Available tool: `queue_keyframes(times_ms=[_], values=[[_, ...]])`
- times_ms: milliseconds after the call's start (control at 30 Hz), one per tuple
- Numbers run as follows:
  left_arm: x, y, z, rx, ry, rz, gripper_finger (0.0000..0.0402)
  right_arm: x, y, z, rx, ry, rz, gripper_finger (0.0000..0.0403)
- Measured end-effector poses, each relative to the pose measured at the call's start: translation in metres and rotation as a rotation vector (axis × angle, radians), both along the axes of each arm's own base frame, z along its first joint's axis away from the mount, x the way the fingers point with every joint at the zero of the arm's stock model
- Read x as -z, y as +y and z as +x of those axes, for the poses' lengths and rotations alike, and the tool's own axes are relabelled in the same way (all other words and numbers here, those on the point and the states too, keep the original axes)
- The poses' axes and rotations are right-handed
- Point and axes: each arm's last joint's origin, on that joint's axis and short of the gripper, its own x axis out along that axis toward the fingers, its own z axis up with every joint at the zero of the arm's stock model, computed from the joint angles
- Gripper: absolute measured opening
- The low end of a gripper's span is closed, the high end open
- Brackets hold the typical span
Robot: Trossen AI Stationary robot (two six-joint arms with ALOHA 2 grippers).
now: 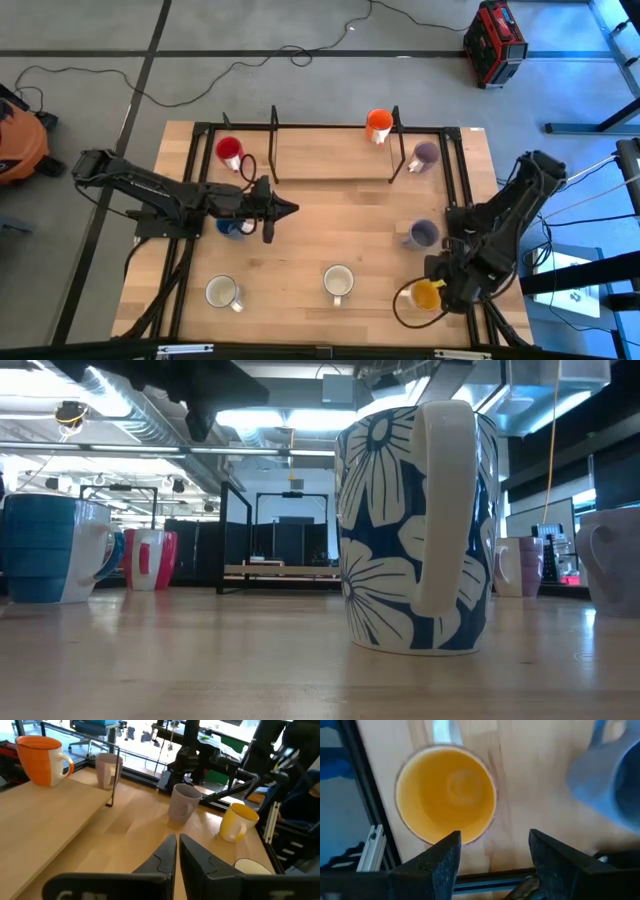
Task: Place coffee mugs
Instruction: Put the yellow mug on the shelf
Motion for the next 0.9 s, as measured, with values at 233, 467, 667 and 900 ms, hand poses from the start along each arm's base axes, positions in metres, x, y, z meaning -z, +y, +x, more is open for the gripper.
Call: queue_keyframes(times_ms=[233,467,667,900], values=[[-0.001,-0.003,0.000,-0.025,-0.015,-0.023,0.0015,0.026,0.000,-0.006,0.278,0.081,0.031,0.0220],[-0.001,-0.003,0.000,-0.029,-0.015,-0.021,0.0015,0.044,-0.001,-0.008,0.427,0.123,0.061,0.0216],[-0.001,-0.003,0.000,-0.029,-0.014,-0.017,0.0015,0.045,-0.001,-0.007,0.468,0.121,0.071,0.0145],[-0.001,-0.004,0.000,0.012,-0.012,-0.022,0.0015,0.046,0.000,-0.006,0.482,0.111,0.073,0.0013]])
